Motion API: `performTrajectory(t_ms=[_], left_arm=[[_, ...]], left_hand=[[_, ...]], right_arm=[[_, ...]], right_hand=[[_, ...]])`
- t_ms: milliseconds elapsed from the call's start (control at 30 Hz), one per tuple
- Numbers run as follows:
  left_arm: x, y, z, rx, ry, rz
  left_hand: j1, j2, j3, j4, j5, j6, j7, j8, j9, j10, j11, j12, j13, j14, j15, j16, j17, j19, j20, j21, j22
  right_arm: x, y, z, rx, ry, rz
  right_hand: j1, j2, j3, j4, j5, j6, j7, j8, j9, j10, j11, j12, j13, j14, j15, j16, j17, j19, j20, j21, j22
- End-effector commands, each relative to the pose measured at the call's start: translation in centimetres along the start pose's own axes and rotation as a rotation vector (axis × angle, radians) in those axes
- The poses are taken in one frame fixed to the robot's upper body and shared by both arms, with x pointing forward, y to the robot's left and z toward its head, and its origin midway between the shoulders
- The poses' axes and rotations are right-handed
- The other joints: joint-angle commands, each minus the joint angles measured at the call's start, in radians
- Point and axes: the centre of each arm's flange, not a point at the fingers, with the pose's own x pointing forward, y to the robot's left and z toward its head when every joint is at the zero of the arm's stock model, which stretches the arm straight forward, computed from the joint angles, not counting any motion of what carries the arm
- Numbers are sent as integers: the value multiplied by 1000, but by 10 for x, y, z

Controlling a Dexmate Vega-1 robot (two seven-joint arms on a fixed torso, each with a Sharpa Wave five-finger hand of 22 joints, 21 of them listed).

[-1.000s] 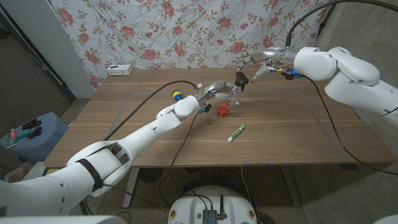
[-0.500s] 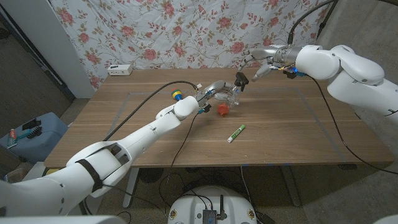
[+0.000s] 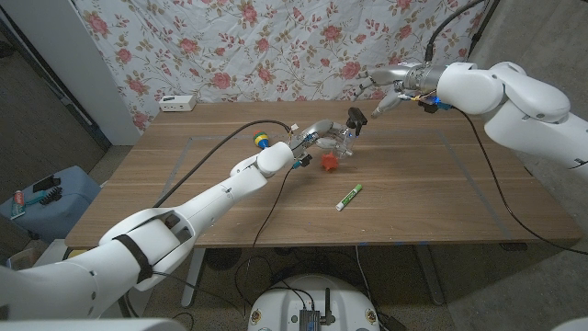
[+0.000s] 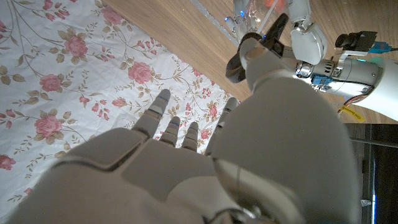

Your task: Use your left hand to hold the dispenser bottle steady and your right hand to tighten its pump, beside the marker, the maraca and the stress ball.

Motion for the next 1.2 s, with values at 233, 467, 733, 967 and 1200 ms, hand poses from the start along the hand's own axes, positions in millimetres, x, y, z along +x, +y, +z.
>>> performTrajectory(t_ms=[233, 467, 733, 967, 1200], left_arm=[[2, -2, 2, 2, -2, -5], [2, -3, 3, 2, -1, -5], [3, -4, 3, 3, -1, -4], [4, -4, 4, 2, -2, -6], [4, -5, 4, -1, -3, -2]], left_hand=[[-22, 121, 140, 131, 5, 228, -61, 1, 1, 75, -66, 4, 4, 70, -128, 4, 3, 7, -88, -1, 2], [-22, 121, 140, 131, 5, 229, -63, 1, 1, 76, -66, 4, 4, 70, -129, 4, 4, 7, -87, -1, 2], [-23, 122, 140, 131, 5, 232, -61, 1, 1, 75, -65, 3, 4, 69, -130, 3, 4, 7, -87, -1, 2], [-22, 121, 140, 131, 6, 234, -58, 2, 1, 76, -64, 3, 5, 72, -130, 4, 3, 7, -87, -1, 2], [-21, 121, 141, 130, 6, 232, -60, 1, 1, 77, -63, 3, 5, 70, -128, 4, 3, 7, -87, -1, 2]], right_arm=[[10, -1, 3, -25, -20, 32], [14, 2, 2, -37, -24, 49], [15, 3, -1, -36, -24, 61], [17, 6, -4, -27, -21, 74], [18, 9, -5, -16, -9, 104]], right_hand=[[53, 3, 10, -16, 16, -9, -1, 2, -1, -33, -13, -4, 3, -17, 1, -2, 2, -10, 0, 2, 2], [66, 2, 12, -18, 18, -5, -1, 5, -1, -36, -12, -1, 3, -21, -1, -2, 1, -16, 1, 0, 2], [67, 2, 10, -15, 18, -1, -1, 7, 0, -35, -12, 1, 3, -22, -2, -2, 1, -17, -1, 1, 2], [65, 3, 8, -11, 18, 2, -1, 9, 0, -34, -13, 2, 3, -23, -3, -1, 1, -18, -2, 1, 2], [63, 4, 5, -8, 18, 6, -1, 11, 0, -35, -13, 4, 3, -23, -2, 0, 1, -17, -2, 2, 2]])
